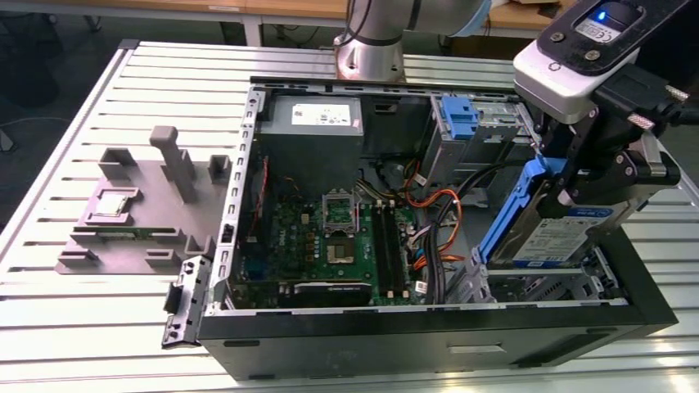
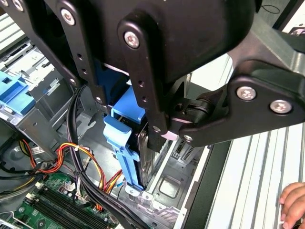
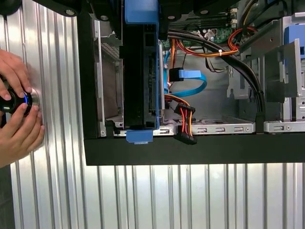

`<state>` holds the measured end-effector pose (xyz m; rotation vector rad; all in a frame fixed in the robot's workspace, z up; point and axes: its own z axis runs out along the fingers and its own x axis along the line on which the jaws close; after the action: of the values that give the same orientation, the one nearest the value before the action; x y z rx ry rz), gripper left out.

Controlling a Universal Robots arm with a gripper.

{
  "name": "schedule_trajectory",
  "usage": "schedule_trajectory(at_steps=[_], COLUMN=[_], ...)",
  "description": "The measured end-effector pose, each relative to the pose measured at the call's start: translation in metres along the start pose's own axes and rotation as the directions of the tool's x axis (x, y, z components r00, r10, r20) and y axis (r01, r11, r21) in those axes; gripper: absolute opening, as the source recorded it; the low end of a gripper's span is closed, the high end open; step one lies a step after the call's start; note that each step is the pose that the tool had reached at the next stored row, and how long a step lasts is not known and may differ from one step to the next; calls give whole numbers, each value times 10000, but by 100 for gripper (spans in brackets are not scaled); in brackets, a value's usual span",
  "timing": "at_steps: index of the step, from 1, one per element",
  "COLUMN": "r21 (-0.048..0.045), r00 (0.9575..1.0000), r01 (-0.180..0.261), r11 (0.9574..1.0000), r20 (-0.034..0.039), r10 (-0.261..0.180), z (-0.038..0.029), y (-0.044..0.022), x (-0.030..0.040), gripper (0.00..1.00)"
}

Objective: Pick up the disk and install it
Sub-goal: 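Insert the disk into the insertion slot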

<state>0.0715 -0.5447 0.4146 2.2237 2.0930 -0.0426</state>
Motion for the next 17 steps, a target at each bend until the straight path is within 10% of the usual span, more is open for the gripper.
schedule_trajectory(at_steps=[17], r21=[0], r00=[10000], r01=[0], r11=[10000], r20=[-2], r10=[0], z=[10], y=[1], x=[-22], gripper=[37])
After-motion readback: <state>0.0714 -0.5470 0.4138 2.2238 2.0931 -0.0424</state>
